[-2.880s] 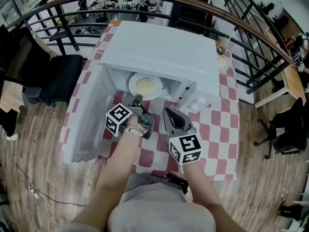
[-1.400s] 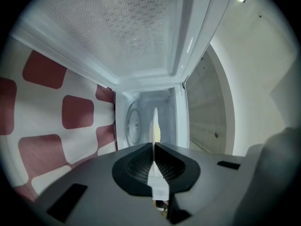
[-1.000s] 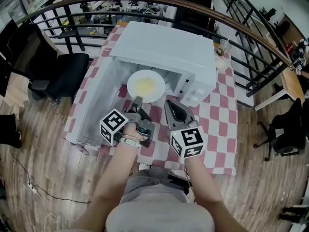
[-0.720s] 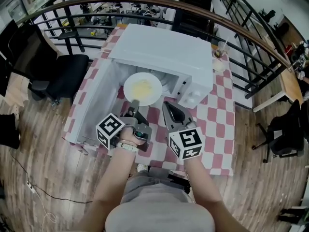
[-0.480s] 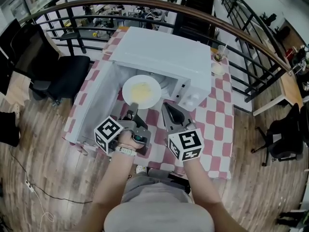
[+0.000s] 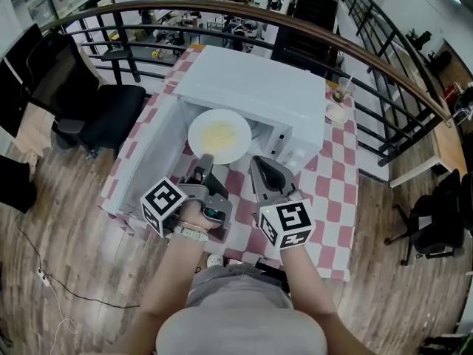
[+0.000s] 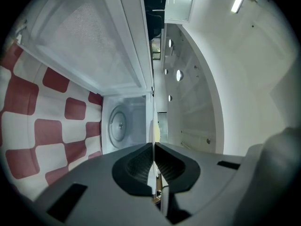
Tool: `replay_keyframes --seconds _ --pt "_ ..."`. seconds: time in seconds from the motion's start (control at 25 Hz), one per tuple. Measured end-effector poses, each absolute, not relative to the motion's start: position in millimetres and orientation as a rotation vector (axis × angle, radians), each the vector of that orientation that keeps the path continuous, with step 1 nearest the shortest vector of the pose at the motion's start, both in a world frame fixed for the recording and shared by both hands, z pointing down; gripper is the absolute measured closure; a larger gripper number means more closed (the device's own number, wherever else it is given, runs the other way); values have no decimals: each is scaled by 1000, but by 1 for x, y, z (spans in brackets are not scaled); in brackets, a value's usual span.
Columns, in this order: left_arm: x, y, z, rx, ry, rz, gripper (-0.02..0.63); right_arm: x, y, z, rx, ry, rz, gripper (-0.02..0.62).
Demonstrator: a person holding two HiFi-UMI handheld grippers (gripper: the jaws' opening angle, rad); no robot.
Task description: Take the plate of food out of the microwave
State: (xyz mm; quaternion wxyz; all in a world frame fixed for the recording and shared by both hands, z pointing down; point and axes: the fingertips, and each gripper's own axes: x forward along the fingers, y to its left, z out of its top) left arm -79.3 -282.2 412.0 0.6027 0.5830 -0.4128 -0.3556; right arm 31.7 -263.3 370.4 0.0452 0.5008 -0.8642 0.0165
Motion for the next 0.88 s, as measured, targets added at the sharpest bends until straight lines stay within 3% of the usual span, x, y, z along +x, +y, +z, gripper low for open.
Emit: replay_keyframes --seconds 0.88 --pt "-37 -316 384 1470 -915 -813 592 49 -274 349 1568 -2622 -35 571"
